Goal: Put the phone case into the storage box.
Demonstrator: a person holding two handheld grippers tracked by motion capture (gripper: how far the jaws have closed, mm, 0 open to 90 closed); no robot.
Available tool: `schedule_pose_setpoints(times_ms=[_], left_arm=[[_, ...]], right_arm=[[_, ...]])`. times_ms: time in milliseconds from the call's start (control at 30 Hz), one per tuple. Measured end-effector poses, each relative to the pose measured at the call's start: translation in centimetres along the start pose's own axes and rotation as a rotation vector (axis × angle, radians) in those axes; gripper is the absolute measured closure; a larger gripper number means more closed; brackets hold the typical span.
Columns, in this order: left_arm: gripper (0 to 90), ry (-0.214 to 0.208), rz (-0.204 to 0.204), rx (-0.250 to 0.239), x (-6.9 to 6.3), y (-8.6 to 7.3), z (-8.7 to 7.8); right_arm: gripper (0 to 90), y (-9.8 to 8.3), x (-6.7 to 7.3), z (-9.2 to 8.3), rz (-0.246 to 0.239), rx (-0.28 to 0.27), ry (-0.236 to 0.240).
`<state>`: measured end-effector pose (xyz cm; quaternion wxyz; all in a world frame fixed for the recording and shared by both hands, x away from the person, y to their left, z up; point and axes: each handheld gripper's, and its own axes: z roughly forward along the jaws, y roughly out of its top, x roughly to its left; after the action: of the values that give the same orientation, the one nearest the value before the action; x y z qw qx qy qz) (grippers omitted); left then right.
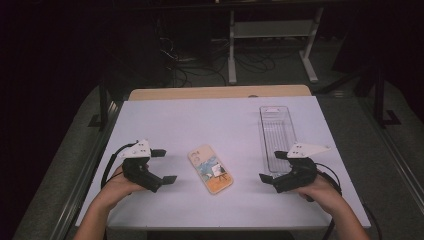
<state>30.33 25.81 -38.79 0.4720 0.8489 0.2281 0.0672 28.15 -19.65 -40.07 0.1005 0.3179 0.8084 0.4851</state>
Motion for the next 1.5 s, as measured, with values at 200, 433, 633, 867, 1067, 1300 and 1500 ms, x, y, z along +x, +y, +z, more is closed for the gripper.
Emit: schedule_pose_setpoints(times_ms=[200, 433, 633, 867, 1067, 1300, 1500], left_arm=[[0.0, -0.01, -0.008, -0.003, 0.1, 0.2, 0.2], [0.0, -0.016, -0.025, -0.002, 0.0, 0.4, 0.6], [0.0, -0.028, 0.0, 0.009, -0.3, 0.5, 1.2], [0.0, -0.044, -0.006, -0.002, -0.5, 1.0, 1.6], [0.0, -0.061, 0.008, 0.001, -0.6, 1.4, 2.5], [0.0, -0.077, 0.026, 0.008, -1.1, 1.9, 3.4], [0.0, -0.092, 0.036, 0.001, -1.3, 2.7, 4.0]], right_arm=[[2.2, 0.0, 0.0, 0.0, 0.001, -0.001, 0.0], [2.2, 0.0, 0.0, 0.0, 0.0, -0.001, 0.003], [2.2, 0.0, 0.0, 0.0, -0.006, -0.001, 0.002], [2.2, 0.0, 0.0, 0.0, -0.002, 0.0, -0.001], [2.2, 0.0, 0.1, 0.0, -0.006, 0.004, -0.006], [2.2, -0.1, 0.1, 0.0, -0.012, 0.004, -0.008], [2.2, -0.1, 0.1, 0.0, -0.007, 0.0, -0.01]])
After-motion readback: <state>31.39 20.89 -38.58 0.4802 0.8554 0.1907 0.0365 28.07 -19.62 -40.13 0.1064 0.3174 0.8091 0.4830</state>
